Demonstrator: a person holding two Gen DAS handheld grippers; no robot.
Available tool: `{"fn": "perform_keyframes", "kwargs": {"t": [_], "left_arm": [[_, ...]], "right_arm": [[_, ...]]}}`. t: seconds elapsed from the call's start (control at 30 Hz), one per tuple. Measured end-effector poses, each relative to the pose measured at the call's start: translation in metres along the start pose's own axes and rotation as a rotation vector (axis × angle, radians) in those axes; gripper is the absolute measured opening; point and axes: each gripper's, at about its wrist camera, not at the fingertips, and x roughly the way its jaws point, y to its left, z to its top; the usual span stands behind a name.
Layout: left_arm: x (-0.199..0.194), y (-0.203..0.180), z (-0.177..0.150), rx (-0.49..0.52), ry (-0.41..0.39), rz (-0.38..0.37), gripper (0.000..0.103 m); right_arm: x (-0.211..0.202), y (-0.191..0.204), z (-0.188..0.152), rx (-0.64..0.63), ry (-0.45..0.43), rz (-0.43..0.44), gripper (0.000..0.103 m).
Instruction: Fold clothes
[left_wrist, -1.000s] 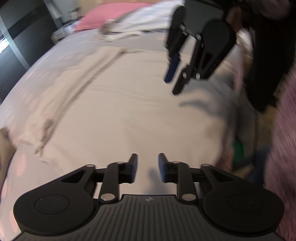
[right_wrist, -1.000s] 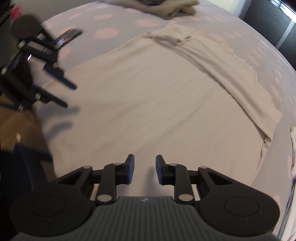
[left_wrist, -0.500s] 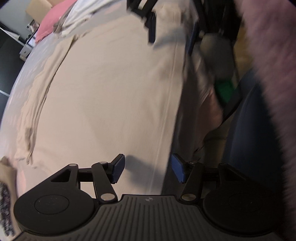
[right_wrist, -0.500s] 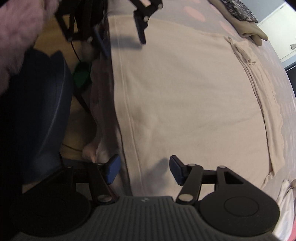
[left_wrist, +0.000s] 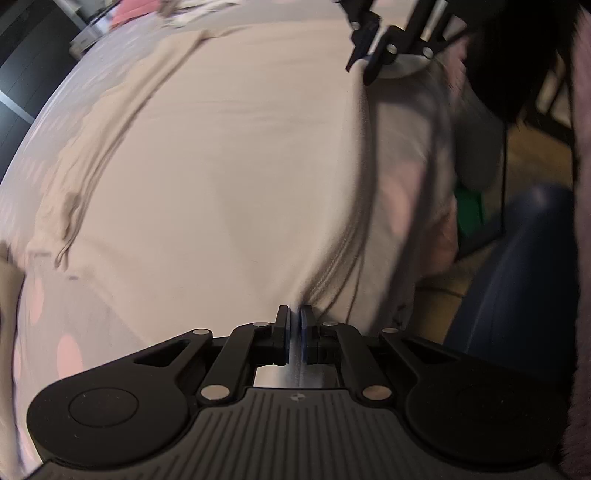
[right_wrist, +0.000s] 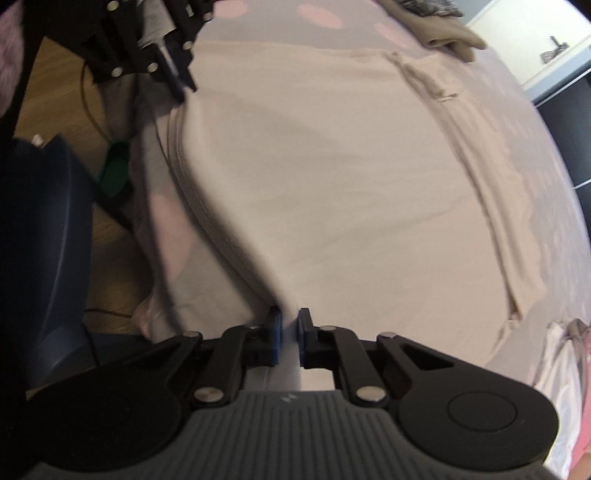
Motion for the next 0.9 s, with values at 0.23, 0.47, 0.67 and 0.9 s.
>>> {"fn": "perform_keyframes", "kwargs": {"t": [0.23,0.47,0.67,0.9], "left_arm": [[-0.001,0.044,0.010,-0.144,-0.047,0.102,0.003],[0.013,0.070,0.033,-0.269,-0.044,0.227,0.003],[0.029,0.080,0.034,-0.281,-0.012,0.273,0.006],[0.040,0.094,0.022,-0.349,0.064,0.360,0.012]], "right_arm": [[0.004,-0.025,0.007,0.021,-0.021,-0.158,0.010],[0.028,-0.052,0.031,0.041,-0.014,-0.260,0.010],[0.050,-0.068,0.035,0.055,0.022,-0.294,0.018],[0.050,-0.087,0.020,0.129,0.087,-0.403,0.033]]}}
